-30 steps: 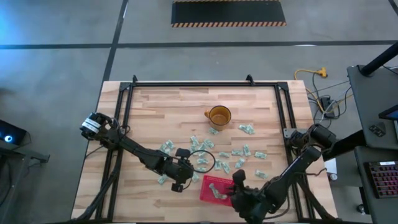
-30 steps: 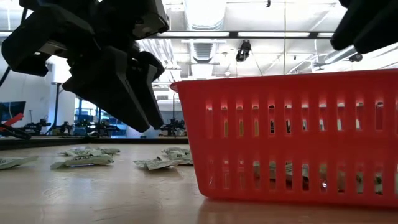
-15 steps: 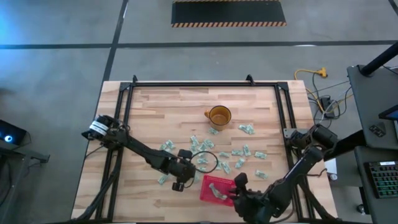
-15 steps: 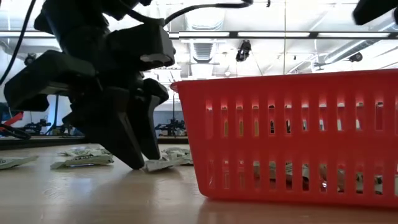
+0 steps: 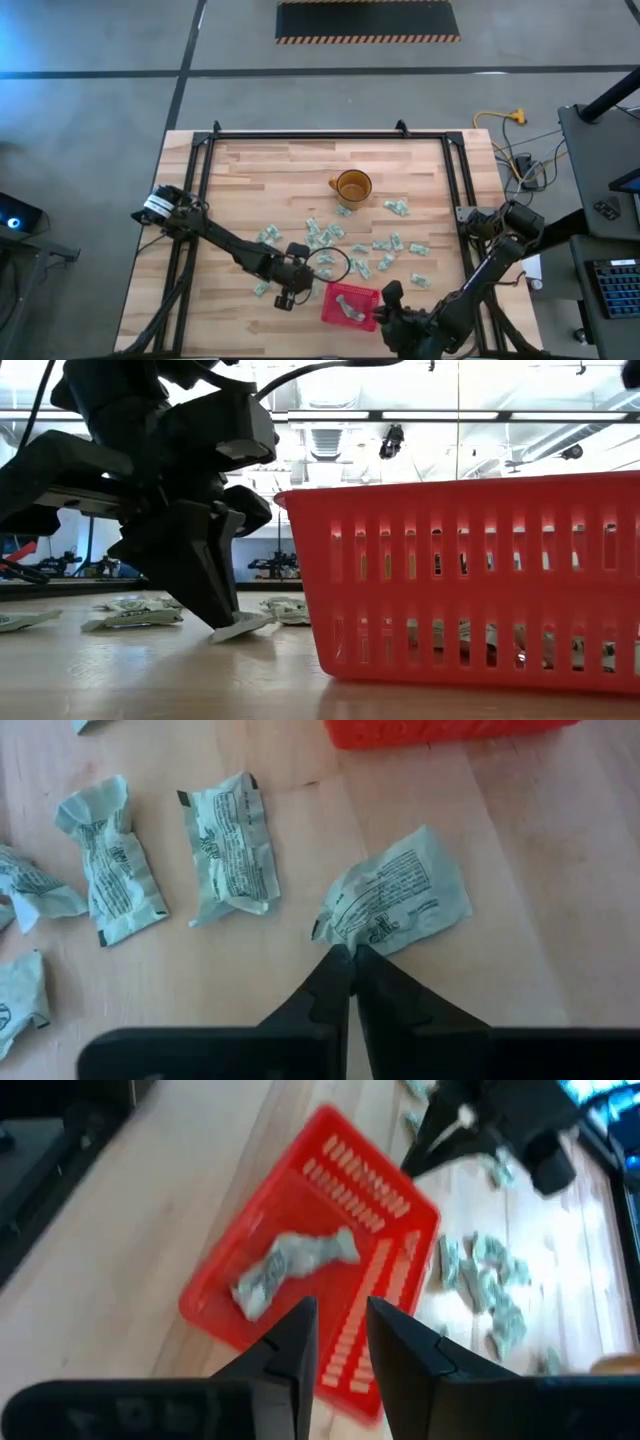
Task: Pick and place Stevia / Truvia into bins
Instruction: Put the stevia packet into the bin
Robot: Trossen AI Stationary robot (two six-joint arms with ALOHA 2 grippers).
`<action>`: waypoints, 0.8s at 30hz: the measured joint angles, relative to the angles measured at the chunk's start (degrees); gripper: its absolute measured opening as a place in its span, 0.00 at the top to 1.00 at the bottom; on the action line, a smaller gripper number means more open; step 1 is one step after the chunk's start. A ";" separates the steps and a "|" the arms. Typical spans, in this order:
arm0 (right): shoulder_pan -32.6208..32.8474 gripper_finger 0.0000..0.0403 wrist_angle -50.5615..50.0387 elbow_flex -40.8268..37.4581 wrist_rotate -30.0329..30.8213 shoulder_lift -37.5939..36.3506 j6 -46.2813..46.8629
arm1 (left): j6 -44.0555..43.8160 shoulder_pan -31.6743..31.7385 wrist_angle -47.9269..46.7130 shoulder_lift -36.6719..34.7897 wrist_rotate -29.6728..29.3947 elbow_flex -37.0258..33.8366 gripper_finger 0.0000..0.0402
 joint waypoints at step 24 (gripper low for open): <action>4.02 0.84 -27.07 -2.31 -10.60 -1.54 42.59 | 10.52 -7.21 11.28 -7.28 -14.85 0.51 1.00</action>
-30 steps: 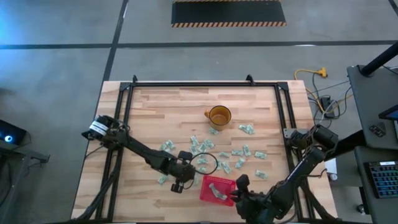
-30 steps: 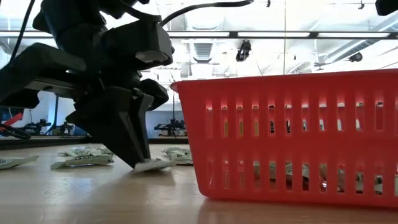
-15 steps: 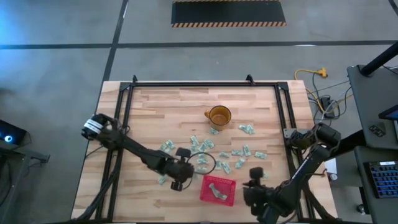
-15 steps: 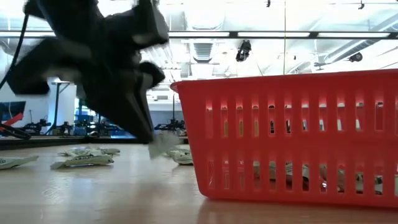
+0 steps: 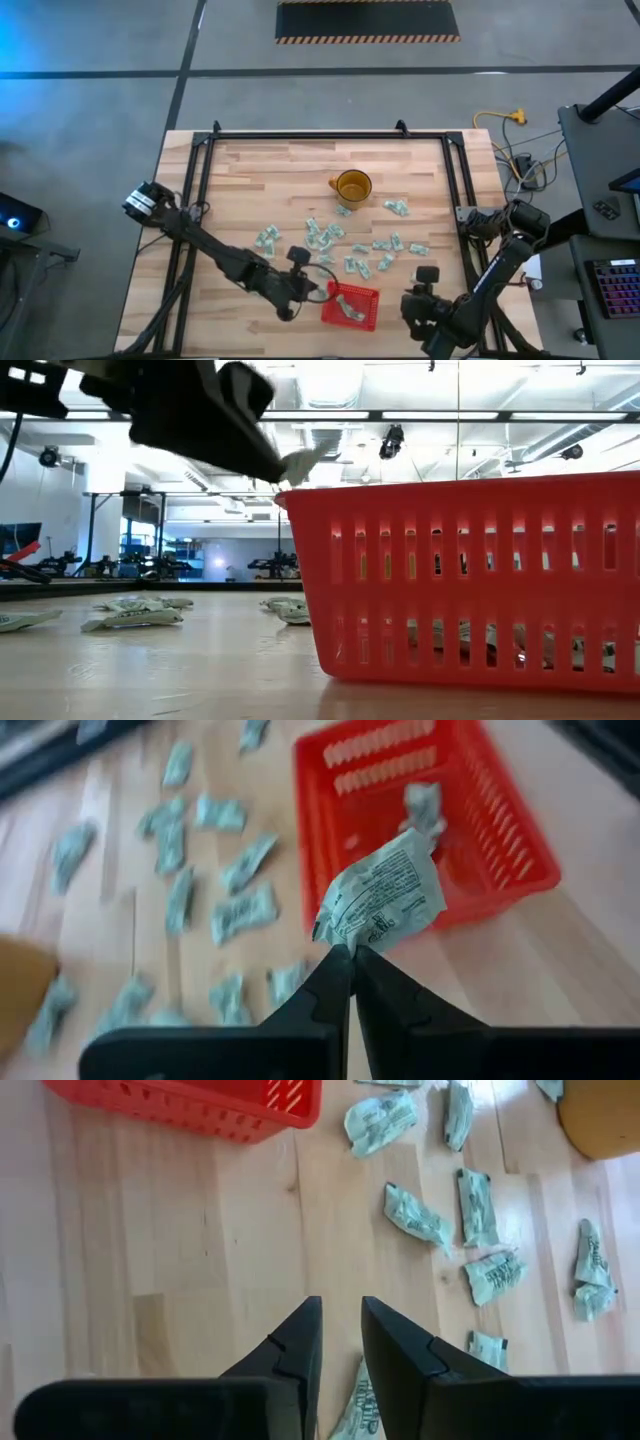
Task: Pick and place Stevia / Truvia into bins
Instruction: Put the stevia packet into the bin
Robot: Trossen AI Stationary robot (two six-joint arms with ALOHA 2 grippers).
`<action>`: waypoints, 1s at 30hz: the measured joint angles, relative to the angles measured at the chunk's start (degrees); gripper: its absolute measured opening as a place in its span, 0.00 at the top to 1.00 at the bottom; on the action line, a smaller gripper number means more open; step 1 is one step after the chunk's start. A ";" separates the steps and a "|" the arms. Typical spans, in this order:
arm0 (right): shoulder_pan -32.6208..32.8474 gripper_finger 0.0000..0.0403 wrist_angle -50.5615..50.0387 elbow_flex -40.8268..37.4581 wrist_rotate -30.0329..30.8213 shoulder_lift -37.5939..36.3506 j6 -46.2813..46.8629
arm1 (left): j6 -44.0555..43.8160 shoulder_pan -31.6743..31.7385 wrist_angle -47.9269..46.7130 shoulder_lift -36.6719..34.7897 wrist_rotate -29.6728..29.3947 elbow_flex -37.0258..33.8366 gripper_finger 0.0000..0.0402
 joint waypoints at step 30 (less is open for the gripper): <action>-0.02 0.76 -6.52 -8.57 -6.63 -0.11 19.61 | 7.25 0.78 9.95 4.44 -0.52 1.71 0.59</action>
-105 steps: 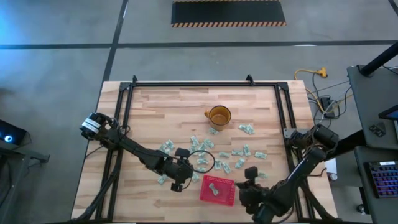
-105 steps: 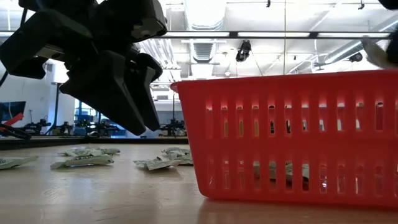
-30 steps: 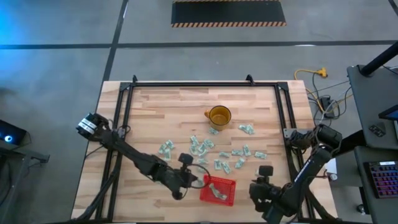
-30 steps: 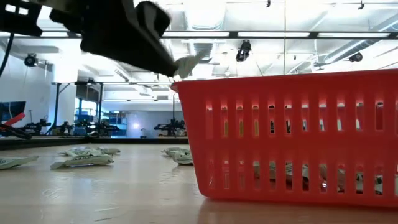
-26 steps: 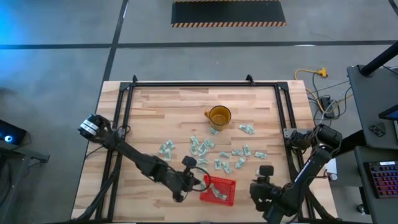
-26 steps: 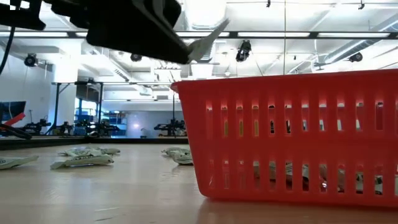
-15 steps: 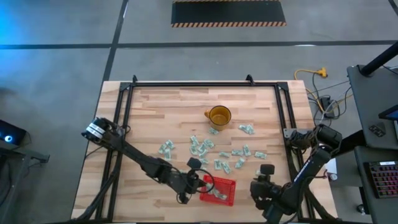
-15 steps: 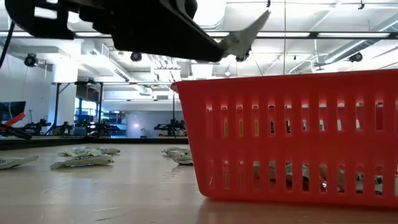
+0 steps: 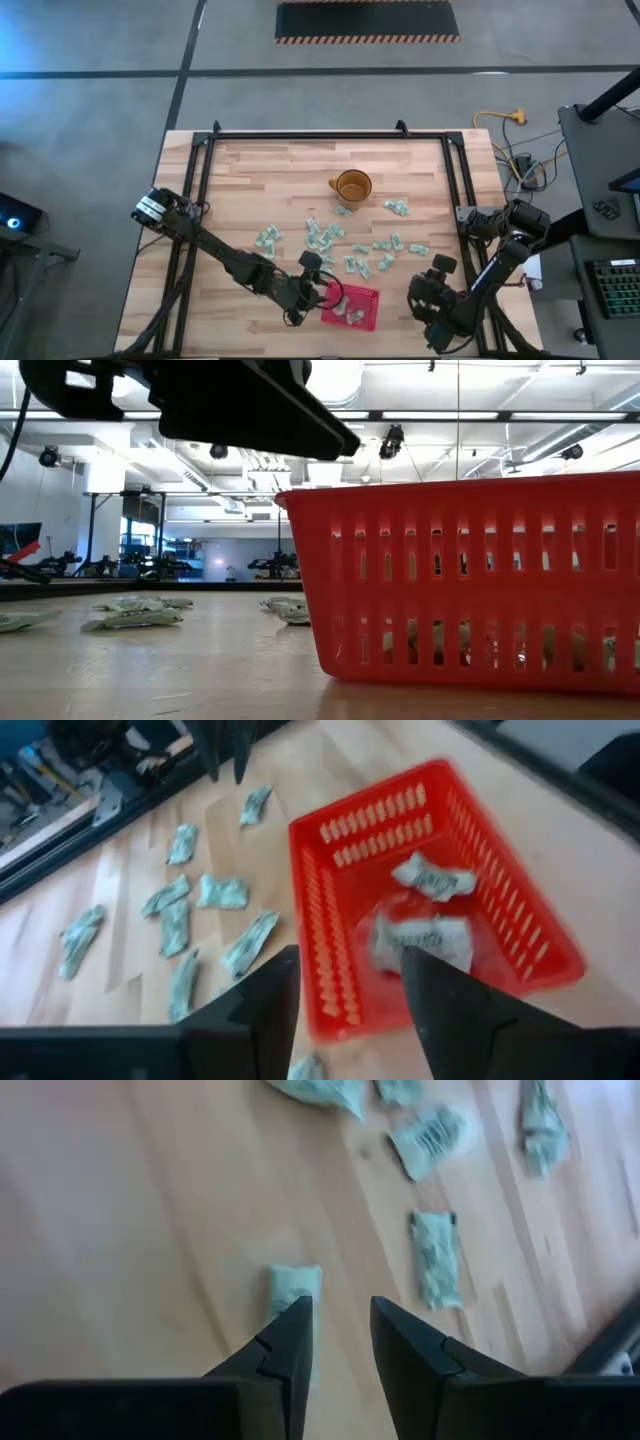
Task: Pick and place Stevia / Truvia into bins
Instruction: Put the stevia packet into the bin
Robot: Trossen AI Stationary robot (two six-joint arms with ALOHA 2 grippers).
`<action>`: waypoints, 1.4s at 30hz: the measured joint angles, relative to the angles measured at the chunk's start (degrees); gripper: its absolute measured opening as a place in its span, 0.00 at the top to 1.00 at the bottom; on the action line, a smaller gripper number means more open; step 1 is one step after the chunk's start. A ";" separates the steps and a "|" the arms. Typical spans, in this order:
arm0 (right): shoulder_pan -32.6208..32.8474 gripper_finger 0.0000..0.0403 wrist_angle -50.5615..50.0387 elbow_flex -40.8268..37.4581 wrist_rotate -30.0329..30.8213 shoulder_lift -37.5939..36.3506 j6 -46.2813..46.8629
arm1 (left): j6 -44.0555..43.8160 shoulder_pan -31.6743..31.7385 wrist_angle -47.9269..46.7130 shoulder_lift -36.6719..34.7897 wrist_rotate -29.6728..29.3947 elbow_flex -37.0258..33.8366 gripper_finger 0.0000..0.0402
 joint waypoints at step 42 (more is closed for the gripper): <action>0.04 0.98 29.59 -20.50 -1.09 -15.30 -8.66 | -4.50 -0.30 -7.03 -3.46 -0.31 -1.63 0.57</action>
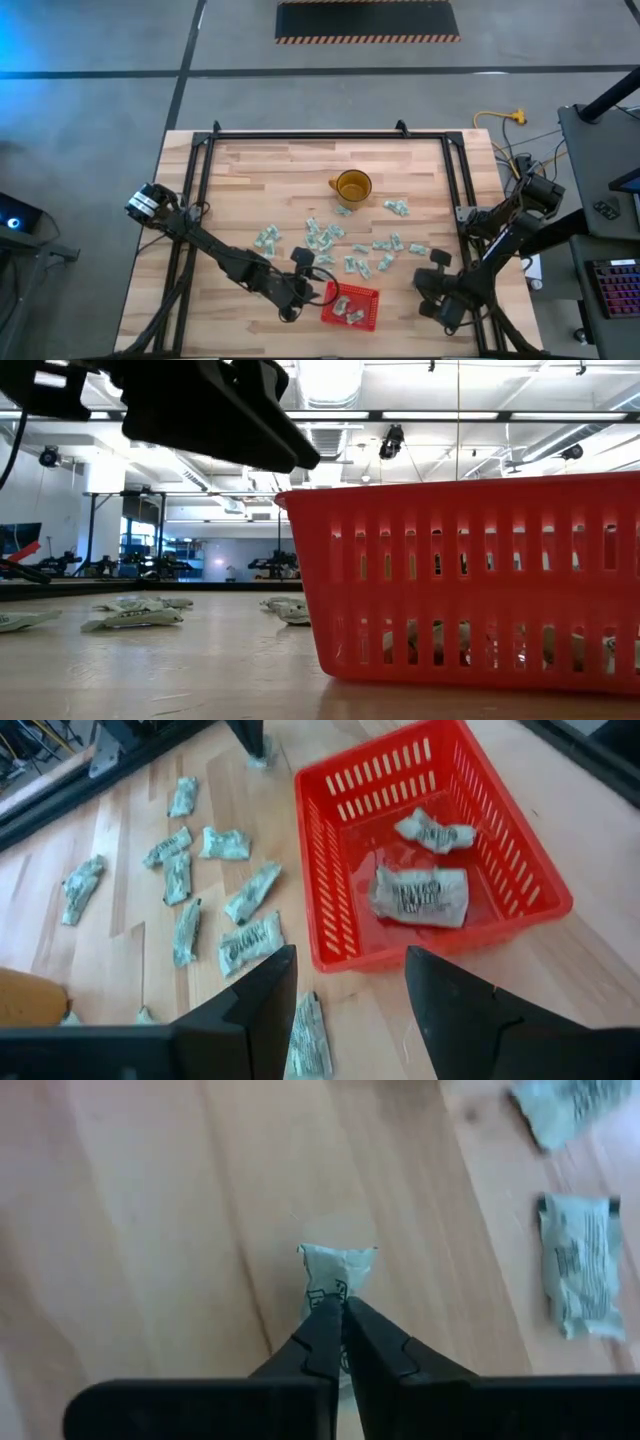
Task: Pick and place Stevia / Truvia into bins
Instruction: Put the stevia packet into the bin
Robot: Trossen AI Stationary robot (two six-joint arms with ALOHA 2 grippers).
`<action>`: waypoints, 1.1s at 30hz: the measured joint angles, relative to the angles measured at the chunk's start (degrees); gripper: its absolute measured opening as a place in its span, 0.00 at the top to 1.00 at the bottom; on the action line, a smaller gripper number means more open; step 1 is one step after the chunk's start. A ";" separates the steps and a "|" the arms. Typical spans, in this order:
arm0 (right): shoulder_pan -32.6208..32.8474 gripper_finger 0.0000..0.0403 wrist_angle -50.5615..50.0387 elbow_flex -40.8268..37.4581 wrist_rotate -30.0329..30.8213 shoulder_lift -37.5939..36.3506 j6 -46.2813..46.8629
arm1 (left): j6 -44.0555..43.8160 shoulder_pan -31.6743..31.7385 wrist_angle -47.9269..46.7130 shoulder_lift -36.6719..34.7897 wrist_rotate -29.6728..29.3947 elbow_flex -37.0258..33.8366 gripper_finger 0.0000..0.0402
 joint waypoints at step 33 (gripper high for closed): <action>-5.31 0.98 12.49 25.82 27.35 19.28 -55.14 | -22.32 0.00 -20.74 -0.42 1.34 0.00 0.57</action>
